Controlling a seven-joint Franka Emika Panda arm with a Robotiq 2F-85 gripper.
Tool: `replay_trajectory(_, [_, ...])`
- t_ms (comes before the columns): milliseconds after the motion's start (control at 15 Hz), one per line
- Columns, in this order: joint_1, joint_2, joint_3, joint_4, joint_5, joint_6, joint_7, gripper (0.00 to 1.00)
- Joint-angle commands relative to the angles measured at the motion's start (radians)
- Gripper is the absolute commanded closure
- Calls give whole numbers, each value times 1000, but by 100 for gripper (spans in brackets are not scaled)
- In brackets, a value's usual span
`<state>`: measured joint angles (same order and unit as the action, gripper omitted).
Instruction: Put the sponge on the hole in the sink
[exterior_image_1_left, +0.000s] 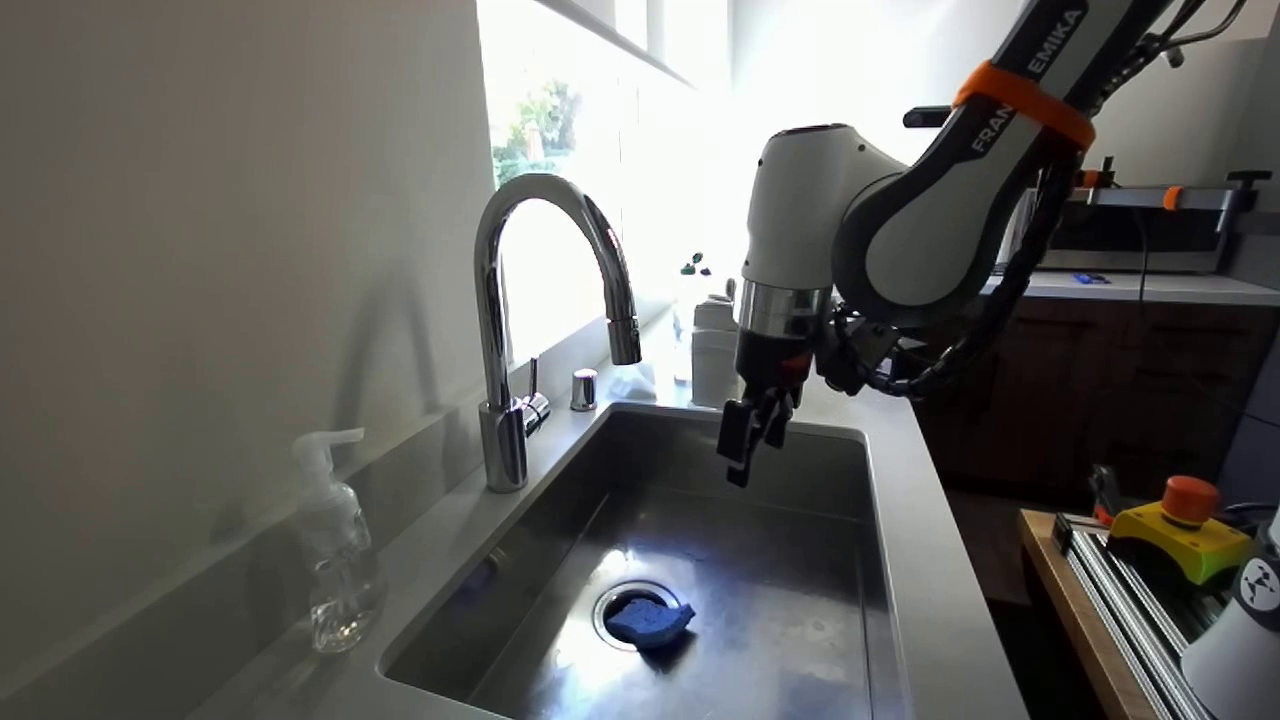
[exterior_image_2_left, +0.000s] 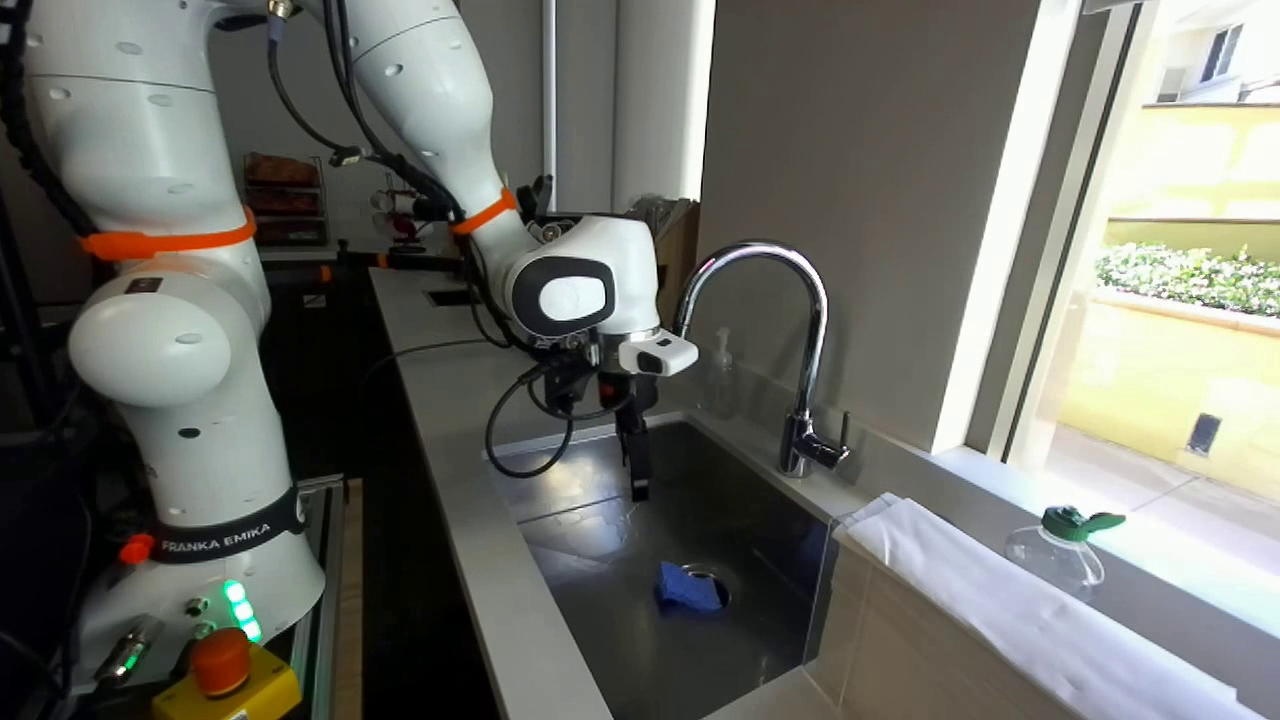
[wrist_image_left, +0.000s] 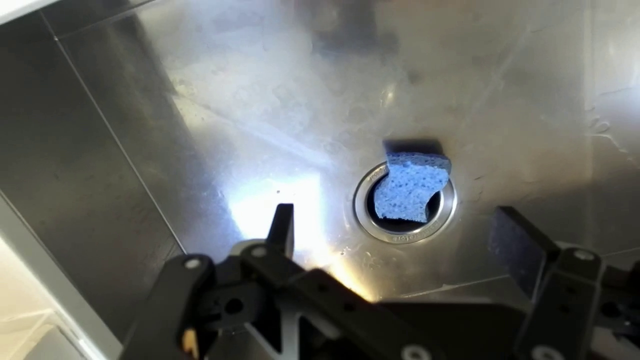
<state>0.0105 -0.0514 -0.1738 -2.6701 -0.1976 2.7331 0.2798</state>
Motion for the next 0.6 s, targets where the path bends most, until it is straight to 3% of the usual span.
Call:
replay_trajectory(0, [-52, -104, 63, -38, -12, -104, 60, 0])
replay_trajectory(267, [-92, -171, 103, -49, -4, -184, 101, 0])
replay_trajectory(333, [-91, -111, 104, -15, 10, -147, 64, 0])
replay_trajectory(533, [-105, -143, 115, -27, 11, -163, 74, 0])
